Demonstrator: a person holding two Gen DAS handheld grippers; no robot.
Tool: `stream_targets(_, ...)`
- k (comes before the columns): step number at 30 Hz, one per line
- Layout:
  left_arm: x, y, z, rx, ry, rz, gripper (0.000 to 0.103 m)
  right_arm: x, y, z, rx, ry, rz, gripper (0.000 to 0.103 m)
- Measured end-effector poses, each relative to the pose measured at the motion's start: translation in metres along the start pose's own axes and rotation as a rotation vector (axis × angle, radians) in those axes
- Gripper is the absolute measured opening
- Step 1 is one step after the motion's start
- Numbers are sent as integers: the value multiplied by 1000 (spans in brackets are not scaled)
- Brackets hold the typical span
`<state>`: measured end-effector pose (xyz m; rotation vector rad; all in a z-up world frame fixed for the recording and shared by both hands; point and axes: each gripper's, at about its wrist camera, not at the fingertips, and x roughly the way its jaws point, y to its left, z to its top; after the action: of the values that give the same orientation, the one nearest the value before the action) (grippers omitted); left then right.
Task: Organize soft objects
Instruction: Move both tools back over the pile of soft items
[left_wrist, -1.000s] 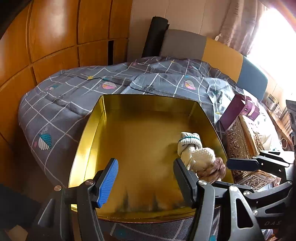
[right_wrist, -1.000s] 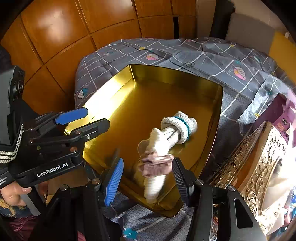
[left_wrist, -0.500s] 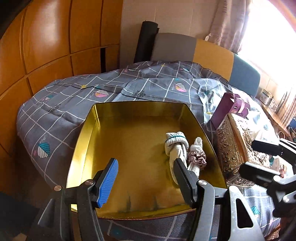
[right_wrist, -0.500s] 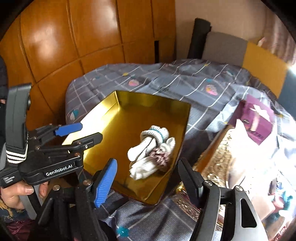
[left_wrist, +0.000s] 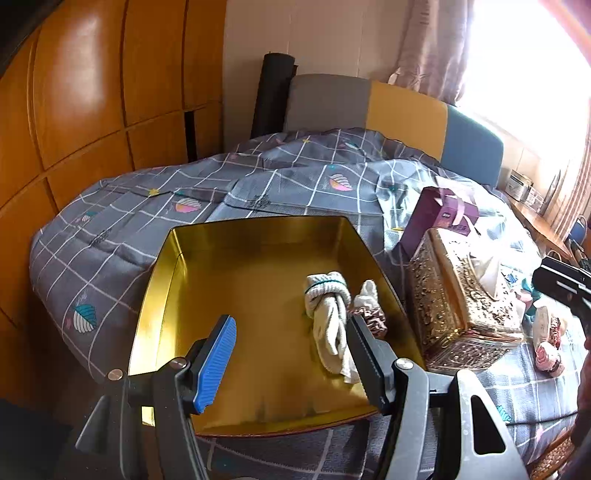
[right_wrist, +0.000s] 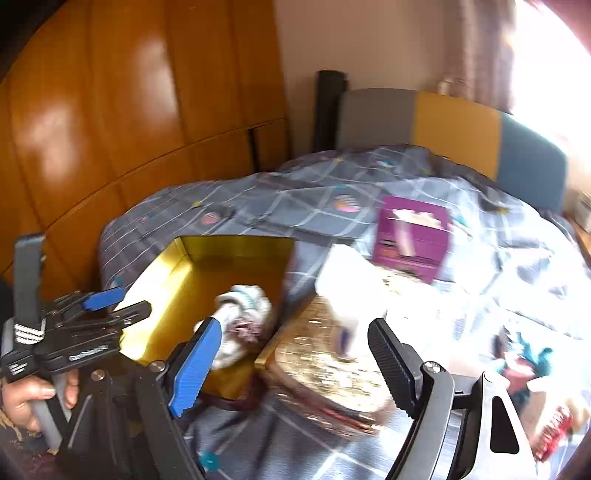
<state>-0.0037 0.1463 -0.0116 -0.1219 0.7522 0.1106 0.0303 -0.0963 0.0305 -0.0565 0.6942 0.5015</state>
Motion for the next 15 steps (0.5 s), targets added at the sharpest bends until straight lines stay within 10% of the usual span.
stream_targets(15, -20, -41, 15, 109, -46, -79, 63, -49, -137, -32, 224, -45, -306, 86)
